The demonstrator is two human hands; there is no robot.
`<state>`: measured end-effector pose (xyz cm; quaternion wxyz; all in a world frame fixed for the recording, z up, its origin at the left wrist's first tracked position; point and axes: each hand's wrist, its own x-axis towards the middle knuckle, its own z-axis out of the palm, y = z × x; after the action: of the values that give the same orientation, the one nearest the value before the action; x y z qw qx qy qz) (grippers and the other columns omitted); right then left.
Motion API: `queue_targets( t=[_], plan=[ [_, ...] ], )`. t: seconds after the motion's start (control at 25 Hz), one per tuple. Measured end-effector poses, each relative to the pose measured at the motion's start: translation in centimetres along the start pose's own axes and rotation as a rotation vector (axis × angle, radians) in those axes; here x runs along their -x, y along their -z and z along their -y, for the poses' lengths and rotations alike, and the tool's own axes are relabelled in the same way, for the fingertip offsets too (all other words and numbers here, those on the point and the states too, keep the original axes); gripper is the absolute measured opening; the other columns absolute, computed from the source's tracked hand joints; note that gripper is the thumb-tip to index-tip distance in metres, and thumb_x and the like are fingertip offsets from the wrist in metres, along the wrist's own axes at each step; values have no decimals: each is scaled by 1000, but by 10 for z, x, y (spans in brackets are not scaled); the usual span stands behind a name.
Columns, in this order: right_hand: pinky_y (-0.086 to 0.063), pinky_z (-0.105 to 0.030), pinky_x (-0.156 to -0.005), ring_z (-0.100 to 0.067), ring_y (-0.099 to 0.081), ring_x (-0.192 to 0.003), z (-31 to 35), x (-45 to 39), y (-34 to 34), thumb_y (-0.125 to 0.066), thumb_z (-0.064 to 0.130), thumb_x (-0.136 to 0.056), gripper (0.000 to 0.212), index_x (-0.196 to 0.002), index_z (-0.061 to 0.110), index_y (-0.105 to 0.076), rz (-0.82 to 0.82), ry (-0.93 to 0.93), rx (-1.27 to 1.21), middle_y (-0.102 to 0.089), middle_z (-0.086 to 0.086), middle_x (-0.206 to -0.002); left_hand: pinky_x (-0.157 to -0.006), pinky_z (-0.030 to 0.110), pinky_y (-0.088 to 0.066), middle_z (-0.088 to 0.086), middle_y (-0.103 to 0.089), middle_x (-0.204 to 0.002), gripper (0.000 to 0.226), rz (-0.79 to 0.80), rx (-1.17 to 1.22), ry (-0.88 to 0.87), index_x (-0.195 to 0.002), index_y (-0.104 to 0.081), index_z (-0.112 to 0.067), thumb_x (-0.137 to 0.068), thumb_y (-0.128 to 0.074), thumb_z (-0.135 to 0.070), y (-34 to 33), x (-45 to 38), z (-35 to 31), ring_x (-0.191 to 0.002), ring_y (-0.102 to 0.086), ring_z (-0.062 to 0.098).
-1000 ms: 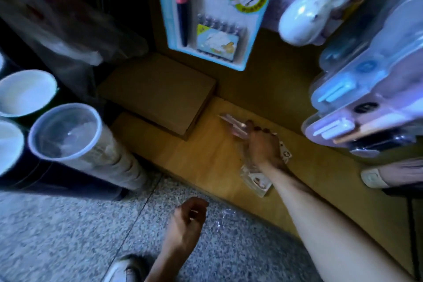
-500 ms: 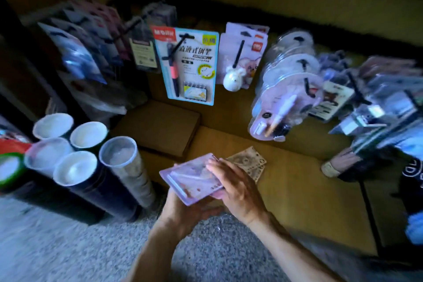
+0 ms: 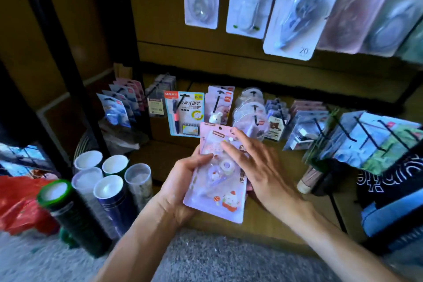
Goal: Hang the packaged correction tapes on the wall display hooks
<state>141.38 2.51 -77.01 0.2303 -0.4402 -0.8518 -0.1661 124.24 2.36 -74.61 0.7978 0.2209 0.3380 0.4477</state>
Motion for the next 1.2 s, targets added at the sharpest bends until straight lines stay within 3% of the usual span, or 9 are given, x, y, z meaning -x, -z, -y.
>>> queue_targets(
  t=[0.12,0.2,0.28,0.36,0.44,0.6,0.68,0.96,1.2],
  plan=[
    [-42,-39,-102,-27,-41,-129,4,-4,23,-57,-22,-56,120,-155,30,-14,28,-173,27,-24,-2,-158,-98,39,-52,9,-64,-127,55,71,-24,-189,-141,-49,-19,-89,-48,-3,-11,7,-21,-100,-70,24],
    [-36,-20,-107,-11,-44,-132,11,-3,40,-49,-22,-69,93,-148,26,-36,-140,-328,-323,-41,4,-148,-77,42,-61,8,-73,-116,46,64,-86,-353,-131,-56,-26,-92,-48,-2,-15,15,-33,-95,-74,29],
    [-42,-8,-94,5,-55,-117,27,-4,59,-46,-5,-91,46,-124,24,-61,-349,-574,-763,-64,17,-124,-72,42,-62,5,-74,-114,47,61,-58,-419,-128,-58,-30,-93,-47,1,-24,20,-34,-94,-74,28],
    [-48,-6,-71,6,-65,-90,40,-8,71,-54,10,-98,17,-106,18,-66,-324,-739,-1121,-74,14,-96,-81,47,-60,5,-73,-119,52,26,-76,-502,-131,-54,-27,-91,-48,6,-33,14,-29,-101,-73,29],
    [-50,-11,-56,-3,-71,-81,44,-14,72,-63,16,-90,20,-109,14,-61,-201,-845,-1337,-77,2,-92,-90,53,-56,9,-72,-119,52,-22,-106,-566,-131,-54,-20,-89,-52,10,-37,8,-27,-105,-71,32],
    [-57,-24,-57,-18,-74,-91,48,-25,64,-78,20,-66,58,-120,18,-58,-214,-937,-1470,-76,-2,-104,-81,48,-61,12,-76,-106,41,-33,-153,-529,-120,-61,-9,-83,-66,8,-42,10,-20,-95,-74,33],
    [-58,-24,-66,-20,-74,-91,48,-25,66,-77,12,-66,54,-117,13,-62,-309,-954,-1498,-77,-6,-103,-80,46,-61,14,-75,-108,34,14,-83,-513,-120,-63,-6,-86,-65,-1,-45,13,-20,-97,-73,35],
    [-48,-21,-43,-11,-66,-57,39,-22,75,-85,8,-63,46,-103,1,-63,-384,-986,-1478,-74,-8,-75,-94,54,-54,16,-73,-114,34,-14,35,-525,-119,-65,-6,-90,-61,-23,-46,12,-24,-105,-70,37],
    [-31,-18,-31,-19,-59,-52,24,-17,84,-83,19,-70,39,-104,6,-68,-98,-1090,-1425,-76,-13,-81,-92,57,-54,13,-77,-105,23,-139,-105,-552,-109,-71,-12,-87,-67,-6,-38,10,-27,-98,-72,37]
  ],
)
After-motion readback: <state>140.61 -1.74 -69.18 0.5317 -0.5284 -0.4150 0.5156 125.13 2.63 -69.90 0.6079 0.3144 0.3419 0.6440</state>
